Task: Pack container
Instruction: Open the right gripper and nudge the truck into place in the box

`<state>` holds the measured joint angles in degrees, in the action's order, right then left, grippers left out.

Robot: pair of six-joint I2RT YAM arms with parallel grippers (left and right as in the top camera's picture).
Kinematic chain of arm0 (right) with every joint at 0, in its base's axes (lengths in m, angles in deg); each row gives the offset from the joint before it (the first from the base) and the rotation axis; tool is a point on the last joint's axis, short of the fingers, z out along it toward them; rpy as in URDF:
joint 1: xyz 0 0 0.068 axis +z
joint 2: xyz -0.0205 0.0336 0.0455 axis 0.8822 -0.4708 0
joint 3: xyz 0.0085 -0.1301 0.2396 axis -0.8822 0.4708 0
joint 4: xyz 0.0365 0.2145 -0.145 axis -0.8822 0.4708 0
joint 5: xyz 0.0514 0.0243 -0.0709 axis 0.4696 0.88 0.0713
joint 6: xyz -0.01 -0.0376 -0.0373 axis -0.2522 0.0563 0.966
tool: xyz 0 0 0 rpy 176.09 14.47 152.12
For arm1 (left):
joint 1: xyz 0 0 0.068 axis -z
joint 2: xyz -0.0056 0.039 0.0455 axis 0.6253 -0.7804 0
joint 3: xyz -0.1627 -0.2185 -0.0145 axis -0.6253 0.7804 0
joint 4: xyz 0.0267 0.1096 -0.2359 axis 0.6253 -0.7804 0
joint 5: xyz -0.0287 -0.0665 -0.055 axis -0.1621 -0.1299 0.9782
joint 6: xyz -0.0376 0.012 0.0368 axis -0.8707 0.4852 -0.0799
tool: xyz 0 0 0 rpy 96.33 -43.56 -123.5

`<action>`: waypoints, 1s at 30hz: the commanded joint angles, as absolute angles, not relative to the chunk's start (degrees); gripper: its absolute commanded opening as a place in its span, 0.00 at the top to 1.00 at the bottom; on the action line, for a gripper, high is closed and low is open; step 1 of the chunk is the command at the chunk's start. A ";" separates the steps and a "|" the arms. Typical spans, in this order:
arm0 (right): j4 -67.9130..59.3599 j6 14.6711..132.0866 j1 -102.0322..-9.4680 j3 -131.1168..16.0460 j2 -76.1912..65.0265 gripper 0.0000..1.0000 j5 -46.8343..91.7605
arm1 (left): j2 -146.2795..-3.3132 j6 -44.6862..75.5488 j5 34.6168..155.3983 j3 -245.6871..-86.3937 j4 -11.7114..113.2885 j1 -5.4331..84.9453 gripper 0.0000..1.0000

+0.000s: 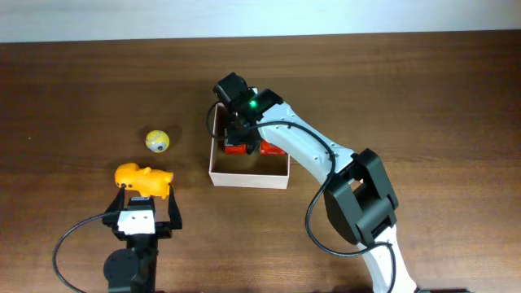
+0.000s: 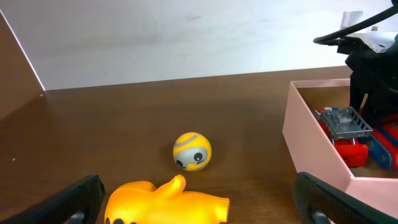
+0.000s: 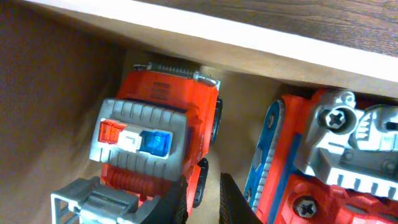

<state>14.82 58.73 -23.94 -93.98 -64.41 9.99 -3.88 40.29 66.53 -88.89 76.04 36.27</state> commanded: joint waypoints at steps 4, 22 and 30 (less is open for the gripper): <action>13.98 58.52 -23.68 -93.44 -64.63 0.86 11.41 | -3.51 41.26 66.13 -88.64 76.09 35.92 0.01; 12.28 60.83 -23.63 -93.44 -64.63 0.86 12.64 | -3.51 41.26 66.13 -88.64 76.09 35.92 0.01; 14.53 62.47 -24.51 -93.44 -64.63 0.85 8.75 | -3.51 41.26 66.13 -88.64 76.09 35.92 0.01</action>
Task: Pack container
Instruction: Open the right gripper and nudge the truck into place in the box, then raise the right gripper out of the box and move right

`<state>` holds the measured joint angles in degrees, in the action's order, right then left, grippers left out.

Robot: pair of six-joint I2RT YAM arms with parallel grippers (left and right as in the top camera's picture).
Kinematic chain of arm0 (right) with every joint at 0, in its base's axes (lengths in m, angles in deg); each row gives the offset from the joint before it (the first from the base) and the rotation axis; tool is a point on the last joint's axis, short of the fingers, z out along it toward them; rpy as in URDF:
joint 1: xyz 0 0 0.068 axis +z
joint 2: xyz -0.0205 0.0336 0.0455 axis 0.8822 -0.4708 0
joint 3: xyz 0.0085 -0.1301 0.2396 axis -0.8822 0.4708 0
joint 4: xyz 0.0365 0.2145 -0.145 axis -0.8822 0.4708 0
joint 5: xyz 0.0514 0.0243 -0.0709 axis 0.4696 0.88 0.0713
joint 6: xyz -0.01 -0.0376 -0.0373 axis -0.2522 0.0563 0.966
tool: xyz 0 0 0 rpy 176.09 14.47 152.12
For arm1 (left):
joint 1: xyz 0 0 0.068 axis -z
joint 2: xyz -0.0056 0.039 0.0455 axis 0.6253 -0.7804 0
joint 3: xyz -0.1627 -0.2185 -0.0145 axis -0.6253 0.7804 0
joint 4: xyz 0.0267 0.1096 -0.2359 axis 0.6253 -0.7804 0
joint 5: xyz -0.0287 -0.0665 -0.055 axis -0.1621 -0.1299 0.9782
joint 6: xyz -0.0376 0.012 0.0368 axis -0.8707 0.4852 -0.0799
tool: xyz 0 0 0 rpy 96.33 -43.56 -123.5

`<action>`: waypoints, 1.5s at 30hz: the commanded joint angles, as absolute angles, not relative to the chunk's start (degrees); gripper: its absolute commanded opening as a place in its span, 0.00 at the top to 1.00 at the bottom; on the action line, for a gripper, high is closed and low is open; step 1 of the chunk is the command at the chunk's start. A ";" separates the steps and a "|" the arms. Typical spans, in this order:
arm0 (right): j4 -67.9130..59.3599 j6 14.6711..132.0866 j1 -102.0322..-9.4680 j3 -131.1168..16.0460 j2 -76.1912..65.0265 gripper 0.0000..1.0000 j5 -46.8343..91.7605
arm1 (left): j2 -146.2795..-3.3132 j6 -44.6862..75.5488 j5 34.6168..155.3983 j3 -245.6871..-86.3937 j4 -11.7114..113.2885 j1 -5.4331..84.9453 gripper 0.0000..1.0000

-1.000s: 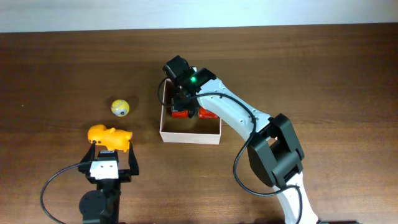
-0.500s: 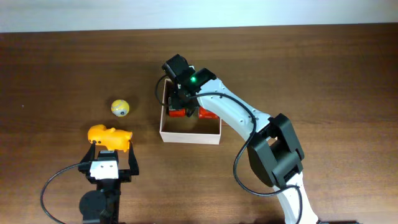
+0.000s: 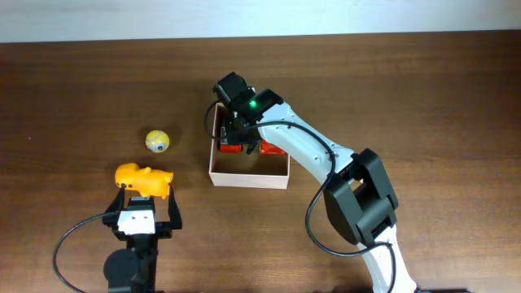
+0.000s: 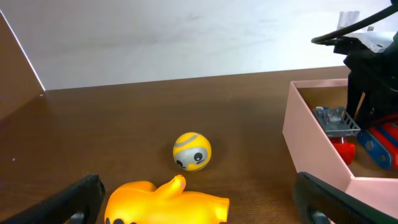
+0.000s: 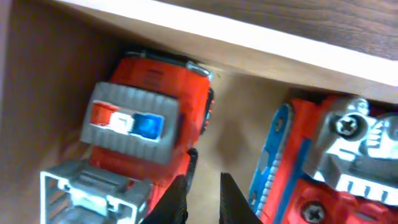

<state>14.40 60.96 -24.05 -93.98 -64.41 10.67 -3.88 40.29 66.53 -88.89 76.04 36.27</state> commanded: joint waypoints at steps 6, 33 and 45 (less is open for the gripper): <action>14.53 63.08 -26.36 -93.44 -64.63 0.80 9.36 | -3.51 41.26 66.13 -88.64 76.09 35.92 0.01; 22.33 70.80 -26.76 -107.23 -61.79 0.67 7.90 | -3.51 41.26 66.13 -88.64 76.09 35.92 0.01; 44.48 72.18 -33.58 -126.18 -61.79 0.28 -3.86 | -3.51 41.26 66.13 -88.64 76.09 35.92 0.01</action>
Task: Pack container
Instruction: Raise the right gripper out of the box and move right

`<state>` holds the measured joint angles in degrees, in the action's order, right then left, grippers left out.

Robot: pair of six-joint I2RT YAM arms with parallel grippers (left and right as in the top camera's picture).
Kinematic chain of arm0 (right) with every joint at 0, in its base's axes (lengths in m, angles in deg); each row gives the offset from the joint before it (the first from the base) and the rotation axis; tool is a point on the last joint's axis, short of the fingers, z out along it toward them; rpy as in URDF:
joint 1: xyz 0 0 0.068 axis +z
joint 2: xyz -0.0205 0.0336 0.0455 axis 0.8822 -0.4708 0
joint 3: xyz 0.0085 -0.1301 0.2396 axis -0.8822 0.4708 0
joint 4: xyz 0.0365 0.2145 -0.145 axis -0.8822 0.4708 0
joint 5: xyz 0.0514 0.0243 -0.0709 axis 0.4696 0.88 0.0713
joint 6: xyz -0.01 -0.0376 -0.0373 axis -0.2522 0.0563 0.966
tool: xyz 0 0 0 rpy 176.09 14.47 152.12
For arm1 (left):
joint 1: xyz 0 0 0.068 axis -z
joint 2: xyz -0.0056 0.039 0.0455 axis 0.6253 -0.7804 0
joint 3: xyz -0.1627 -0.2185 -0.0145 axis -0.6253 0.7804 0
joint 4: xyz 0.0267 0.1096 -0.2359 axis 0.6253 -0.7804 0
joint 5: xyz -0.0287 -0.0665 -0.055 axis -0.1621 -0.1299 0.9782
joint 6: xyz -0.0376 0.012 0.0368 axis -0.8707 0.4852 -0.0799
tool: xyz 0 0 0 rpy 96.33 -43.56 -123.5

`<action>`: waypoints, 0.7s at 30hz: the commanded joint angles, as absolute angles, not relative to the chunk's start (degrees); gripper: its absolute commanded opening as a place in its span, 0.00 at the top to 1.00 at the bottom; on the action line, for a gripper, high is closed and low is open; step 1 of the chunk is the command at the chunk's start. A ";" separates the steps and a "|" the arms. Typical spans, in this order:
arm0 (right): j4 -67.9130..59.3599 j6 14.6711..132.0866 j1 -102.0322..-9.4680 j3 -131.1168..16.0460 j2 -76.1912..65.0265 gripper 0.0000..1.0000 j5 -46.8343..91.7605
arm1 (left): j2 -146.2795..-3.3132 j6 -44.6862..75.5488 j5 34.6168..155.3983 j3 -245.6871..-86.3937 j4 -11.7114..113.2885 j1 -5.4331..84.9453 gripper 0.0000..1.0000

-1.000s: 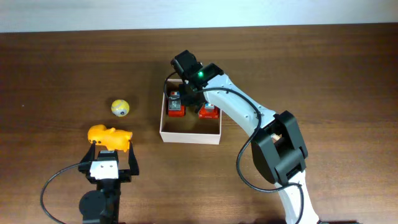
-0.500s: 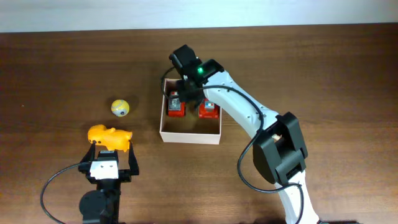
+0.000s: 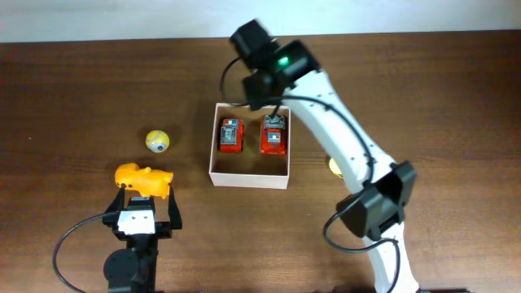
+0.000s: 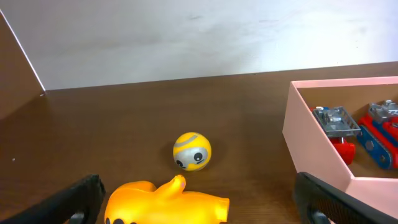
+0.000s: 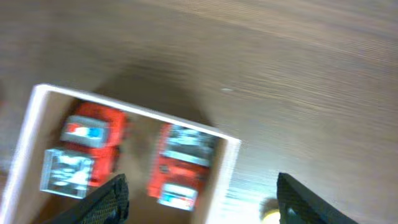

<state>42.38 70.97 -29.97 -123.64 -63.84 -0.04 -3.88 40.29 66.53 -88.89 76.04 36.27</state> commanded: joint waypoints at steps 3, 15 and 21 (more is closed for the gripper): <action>48.48 74.38 -37.40 -126.16 -61.79 0.23 -3.80 | -3.51 41.26 66.13 -88.64 76.09 35.92 0.01; 54.29 82.67 -49.20 -123.60 -61.81 0.14 1.38 | -3.51 41.26 66.13 -88.64 76.09 35.92 0.01; 56.32 84.09 -52.24 -118.51 -61.81 0.14 4.79 | -3.51 41.26 66.13 -88.64 76.09 35.92 0.01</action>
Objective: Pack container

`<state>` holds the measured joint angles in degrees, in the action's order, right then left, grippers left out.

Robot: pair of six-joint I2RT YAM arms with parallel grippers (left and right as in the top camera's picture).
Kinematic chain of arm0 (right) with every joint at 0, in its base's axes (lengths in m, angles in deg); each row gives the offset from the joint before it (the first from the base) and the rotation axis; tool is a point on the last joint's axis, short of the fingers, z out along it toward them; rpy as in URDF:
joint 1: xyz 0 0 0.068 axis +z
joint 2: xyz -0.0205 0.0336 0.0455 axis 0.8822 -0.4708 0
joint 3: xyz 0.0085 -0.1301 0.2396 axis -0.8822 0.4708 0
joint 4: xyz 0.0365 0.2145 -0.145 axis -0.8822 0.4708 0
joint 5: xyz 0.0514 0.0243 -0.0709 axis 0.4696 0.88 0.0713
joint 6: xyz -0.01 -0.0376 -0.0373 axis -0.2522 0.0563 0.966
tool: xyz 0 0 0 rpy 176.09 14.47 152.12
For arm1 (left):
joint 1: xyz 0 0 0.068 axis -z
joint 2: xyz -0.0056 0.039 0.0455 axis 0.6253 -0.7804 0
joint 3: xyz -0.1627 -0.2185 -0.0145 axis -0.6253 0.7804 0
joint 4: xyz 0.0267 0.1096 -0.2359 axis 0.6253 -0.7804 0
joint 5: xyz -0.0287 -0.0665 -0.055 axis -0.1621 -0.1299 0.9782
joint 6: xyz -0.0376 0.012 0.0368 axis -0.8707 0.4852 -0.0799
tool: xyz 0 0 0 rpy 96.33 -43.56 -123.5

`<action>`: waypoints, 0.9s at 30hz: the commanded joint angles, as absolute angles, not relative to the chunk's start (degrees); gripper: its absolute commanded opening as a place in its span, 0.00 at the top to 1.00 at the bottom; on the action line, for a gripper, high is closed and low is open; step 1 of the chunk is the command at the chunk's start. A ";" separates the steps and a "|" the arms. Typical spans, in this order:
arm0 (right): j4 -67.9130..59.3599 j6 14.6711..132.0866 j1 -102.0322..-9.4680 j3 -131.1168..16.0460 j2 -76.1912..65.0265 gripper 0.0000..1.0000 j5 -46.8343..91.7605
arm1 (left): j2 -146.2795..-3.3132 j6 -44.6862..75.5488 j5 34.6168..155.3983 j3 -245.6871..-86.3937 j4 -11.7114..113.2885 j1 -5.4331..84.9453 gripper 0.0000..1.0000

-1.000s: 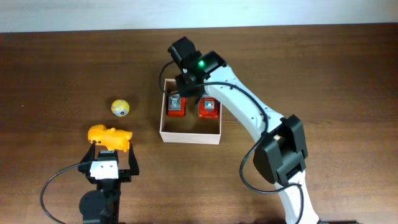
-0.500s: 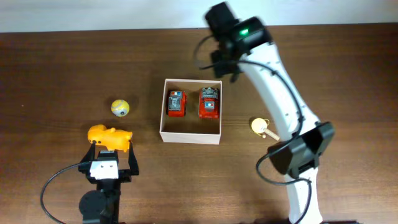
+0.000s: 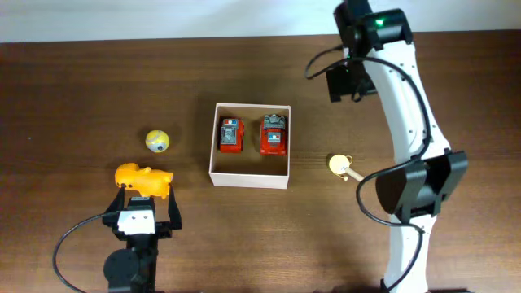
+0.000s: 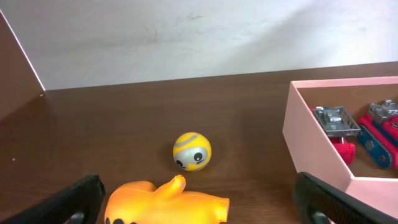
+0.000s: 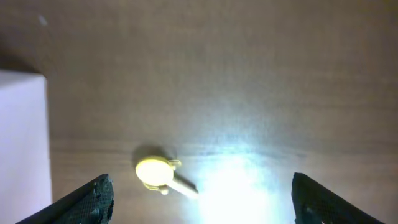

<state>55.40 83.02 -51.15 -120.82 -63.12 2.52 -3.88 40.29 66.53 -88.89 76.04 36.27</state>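
A pink open box point(image 3: 249, 177) sits mid-table with two red toy vehicles point(image 3: 231, 136) point(image 3: 273, 135) side by side inside; its wall point(image 4: 311, 140) and the toys show in the left wrist view. A yellow rattle-like toy point(image 3: 341, 167) point(image 5: 155, 172) lies right of the box. An orange toy animal point(image 3: 143, 179) point(image 4: 166, 203) and a yellow ball point(image 3: 157, 141) point(image 4: 192, 151) lie left of it. My right gripper point(image 5: 202, 199) is open, high above the table near the far edge, over the rattle. My left gripper point(image 4: 198, 202) is open just behind the orange animal.
The box's left corner point(image 5: 22, 143) shows at the left of the right wrist view. A bright glare patch point(image 5: 239, 174) lies on the brown table beside the rattle. A pale wall point(image 4: 186, 37) stands behind the table's far edge.
My right arm has swung from above the box's far side to the table's far right; its open gripper now looks down at the yellow rattle. The left arm and all toys stay put.
My right gripper was nearly shut low inside the box beside the left red vehicle, which then sat slightly shifted. Later it was open and raised above the box, both vehicles lying inside. Now it is far right above the rattle. The left gripper stayed open by the orange animal.
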 commanded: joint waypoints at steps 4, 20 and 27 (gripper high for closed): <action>58.70 84.11 -52.24 -115.31 -61.79 0.14 4.77 | -3.51 41.26 66.13 -88.64 76.09 35.92 0.01; 51.27 90.41 -52.18 -93.76 -61.79 0.13 12.38 | -3.51 41.26 66.13 -88.64 76.09 35.92 0.01; 45.81 94.06 -52.18 -85.61 -61.79 0.13 17.53 | -3.51 41.26 66.13 -88.64 76.09 35.92 0.01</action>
<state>46.42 91.32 -52.24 -87.23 -63.12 13.69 -3.88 40.29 66.53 -88.89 76.07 36.27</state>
